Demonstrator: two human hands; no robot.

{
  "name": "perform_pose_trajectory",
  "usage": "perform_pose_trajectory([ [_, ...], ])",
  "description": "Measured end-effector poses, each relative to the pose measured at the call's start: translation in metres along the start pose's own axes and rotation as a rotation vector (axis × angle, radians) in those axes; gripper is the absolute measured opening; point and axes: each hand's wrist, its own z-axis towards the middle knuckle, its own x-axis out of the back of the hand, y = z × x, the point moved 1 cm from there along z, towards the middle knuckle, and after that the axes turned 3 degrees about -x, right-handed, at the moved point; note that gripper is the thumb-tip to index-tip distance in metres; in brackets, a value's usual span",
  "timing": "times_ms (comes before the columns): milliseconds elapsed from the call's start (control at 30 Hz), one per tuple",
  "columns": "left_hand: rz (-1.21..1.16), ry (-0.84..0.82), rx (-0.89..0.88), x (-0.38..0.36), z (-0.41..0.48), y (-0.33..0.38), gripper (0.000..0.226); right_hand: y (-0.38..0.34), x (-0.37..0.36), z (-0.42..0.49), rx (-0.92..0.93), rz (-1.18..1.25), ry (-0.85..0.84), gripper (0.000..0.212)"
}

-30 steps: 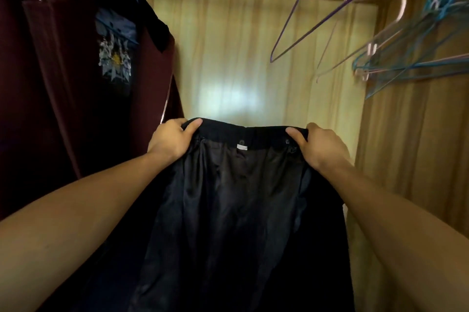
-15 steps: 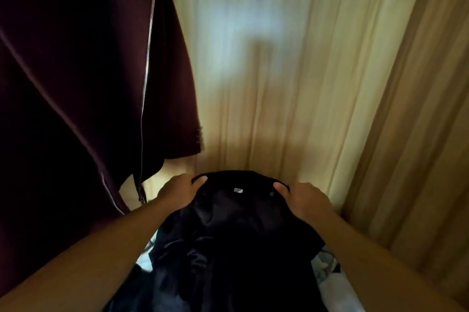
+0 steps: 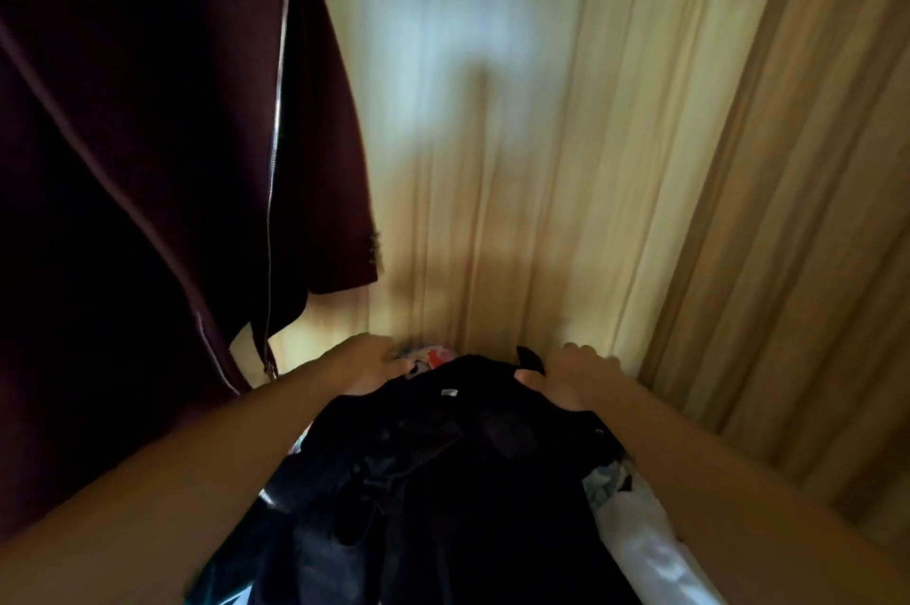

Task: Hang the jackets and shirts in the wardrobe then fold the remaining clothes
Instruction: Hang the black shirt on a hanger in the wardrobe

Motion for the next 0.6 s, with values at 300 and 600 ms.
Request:
perform_pose_trajectory([
  [300, 0.075, 0.23, -0.27, 0.185, -0.06, 0.137, 0.049, -0.02, 0.197, -0.07, 0.13, 0.105, 0.207, 0.074],
  [600, 0.1, 0.527, -0.454, 0.309, -0.114, 0.208, 0.036, -0.01, 0.325, -0.142, 0.144, 0.221, 0.737, 0.064],
])
